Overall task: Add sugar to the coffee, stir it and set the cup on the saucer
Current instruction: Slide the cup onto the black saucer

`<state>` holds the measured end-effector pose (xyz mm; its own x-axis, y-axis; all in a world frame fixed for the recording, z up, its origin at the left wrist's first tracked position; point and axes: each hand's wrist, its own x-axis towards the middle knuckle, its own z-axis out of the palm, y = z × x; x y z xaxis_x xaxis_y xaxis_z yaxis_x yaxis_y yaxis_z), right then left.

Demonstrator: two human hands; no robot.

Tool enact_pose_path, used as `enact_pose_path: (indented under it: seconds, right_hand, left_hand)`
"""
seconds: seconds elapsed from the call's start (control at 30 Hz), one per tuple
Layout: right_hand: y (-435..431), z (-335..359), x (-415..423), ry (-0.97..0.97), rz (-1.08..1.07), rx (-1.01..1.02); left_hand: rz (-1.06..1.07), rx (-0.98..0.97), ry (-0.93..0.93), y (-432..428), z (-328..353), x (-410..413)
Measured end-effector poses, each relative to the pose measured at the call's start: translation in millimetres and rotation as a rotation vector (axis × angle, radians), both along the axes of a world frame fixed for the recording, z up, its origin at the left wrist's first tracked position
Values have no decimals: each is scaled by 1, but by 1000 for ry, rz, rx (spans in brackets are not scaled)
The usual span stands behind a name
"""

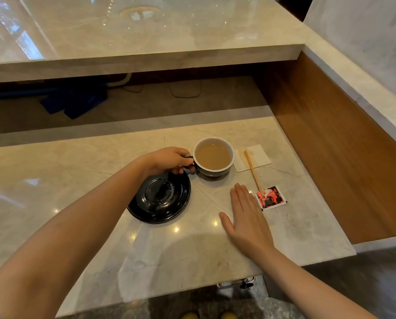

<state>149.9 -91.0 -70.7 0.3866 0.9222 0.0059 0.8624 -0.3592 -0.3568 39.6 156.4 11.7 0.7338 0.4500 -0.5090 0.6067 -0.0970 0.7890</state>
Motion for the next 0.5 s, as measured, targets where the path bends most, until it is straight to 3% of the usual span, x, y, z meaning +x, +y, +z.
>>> enact_pose_path:
  seconds: [0.5]
  right_hand:
    - [1, 0, 0, -16, 0, 1]
  left_hand:
    - [134, -310, -179, -3, 1, -11]
